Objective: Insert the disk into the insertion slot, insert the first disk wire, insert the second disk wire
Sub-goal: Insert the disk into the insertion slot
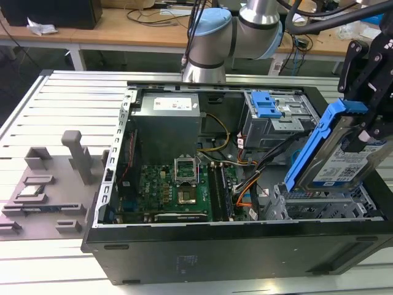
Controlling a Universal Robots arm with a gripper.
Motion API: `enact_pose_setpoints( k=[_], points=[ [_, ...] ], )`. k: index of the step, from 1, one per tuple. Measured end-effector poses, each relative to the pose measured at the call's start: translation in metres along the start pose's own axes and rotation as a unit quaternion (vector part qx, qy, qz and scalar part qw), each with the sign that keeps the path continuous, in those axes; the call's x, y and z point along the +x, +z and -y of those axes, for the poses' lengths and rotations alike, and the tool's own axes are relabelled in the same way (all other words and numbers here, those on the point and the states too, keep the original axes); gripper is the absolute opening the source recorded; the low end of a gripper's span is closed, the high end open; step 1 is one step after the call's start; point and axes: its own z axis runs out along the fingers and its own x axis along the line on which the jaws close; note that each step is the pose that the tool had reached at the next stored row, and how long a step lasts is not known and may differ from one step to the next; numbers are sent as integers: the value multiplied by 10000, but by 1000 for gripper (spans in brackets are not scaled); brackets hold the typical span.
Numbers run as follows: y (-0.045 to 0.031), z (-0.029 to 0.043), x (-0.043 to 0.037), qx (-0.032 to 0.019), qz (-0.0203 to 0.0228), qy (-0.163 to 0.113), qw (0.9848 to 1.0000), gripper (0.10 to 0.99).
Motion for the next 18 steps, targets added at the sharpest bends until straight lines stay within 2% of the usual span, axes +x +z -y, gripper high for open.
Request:
enact_pose_setpoints(
  k=[3, 5, 8, 10, 18],
  points=[
    [28, 0, -39, 0, -1, 0, 10000, 361],
    [37, 1, -31, 0, -2, 0, 10000, 361],
    [54, -29, 34, 0, 1, 0, 10000, 361],
    [56, -35, 38, 0, -1, 0, 10000, 361],
    [167, -32, 39, 0, -1, 0, 10000, 361]
  ],
)
